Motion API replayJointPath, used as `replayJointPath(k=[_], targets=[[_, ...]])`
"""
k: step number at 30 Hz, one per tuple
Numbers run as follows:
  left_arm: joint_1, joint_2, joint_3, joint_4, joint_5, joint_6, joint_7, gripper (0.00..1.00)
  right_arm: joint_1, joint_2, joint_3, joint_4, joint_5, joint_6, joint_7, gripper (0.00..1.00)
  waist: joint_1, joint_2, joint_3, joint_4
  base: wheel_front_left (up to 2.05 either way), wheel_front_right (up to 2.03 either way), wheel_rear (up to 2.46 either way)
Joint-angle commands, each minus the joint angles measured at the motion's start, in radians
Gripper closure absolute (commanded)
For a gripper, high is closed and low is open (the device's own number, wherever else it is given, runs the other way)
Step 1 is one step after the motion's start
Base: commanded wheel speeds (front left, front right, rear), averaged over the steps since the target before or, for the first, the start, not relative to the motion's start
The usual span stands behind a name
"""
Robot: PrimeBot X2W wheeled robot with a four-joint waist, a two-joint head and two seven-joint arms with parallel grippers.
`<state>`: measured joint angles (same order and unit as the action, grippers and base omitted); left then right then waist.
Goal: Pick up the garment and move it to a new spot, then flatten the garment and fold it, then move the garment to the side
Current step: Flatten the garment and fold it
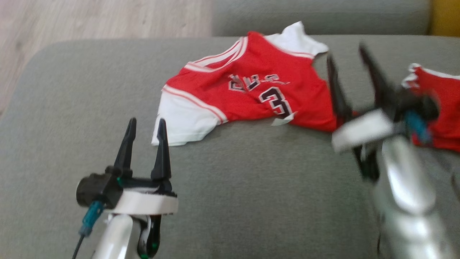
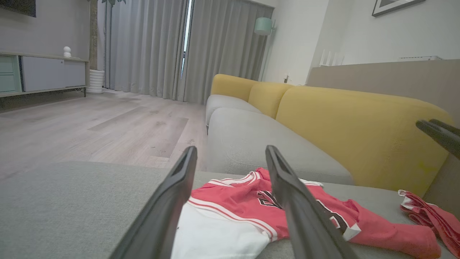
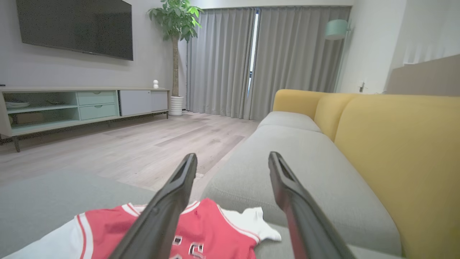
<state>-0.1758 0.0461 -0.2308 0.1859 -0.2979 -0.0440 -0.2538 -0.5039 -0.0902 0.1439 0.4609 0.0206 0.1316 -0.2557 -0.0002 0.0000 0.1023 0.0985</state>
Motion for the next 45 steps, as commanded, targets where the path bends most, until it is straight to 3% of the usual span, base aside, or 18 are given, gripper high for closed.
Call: replayJointPath(k=[1,8,13,29,36,45], targets=[[-0.004,0.004,0.034,-0.039,0.013,0.0,-0.008,0.0,0.065,0.027,-0.009,-0.094,-0.018,-0.001,-0.006,0.0,0.0002,0.0,-0.036,-0.04,0.0,0.0,0.0],[0.047,0.004,0.039,-0.05,0.017,-0.002,-0.008,0.0,0.309,0.039,-0.04,-0.259,0.05,-0.001,-0.006,0.0,0.0002,0.0,-0.071,-0.072,0.0,0.0,0.0],[0.091,0.004,0.041,-0.052,0.025,-0.004,-0.008,0.0,0.405,0.04,-0.035,-0.304,0.071,-0.001,-0.006,0.0,0.0002,0.0,-0.093,-0.084,0.0,0.0,0.0],[0.103,0.004,0.025,-0.057,0.036,-0.009,-0.008,0.0,0.415,0.04,-0.055,-0.312,0.083,-0.001,-0.006,0.0,0.0002,0.0,-0.085,-0.062,0.0,0.0,0.0],[0.07,0.004,0.011,-0.064,0.037,-0.011,-0.008,0.0,0.347,0.04,-0.108,-0.212,0.056,-0.001,-0.006,0.0,0.0002,0.0,-0.021,-0.019,0.0,0.0,0.0],[0.033,0.004,-0.013,-0.046,0.034,-0.018,-0.008,0.0,0.2,0.04,-0.232,0.04,0.037,-0.001,0.016,0.0,0.0002,0.0,0.039,0.036,0.0,0.0,0.0]])
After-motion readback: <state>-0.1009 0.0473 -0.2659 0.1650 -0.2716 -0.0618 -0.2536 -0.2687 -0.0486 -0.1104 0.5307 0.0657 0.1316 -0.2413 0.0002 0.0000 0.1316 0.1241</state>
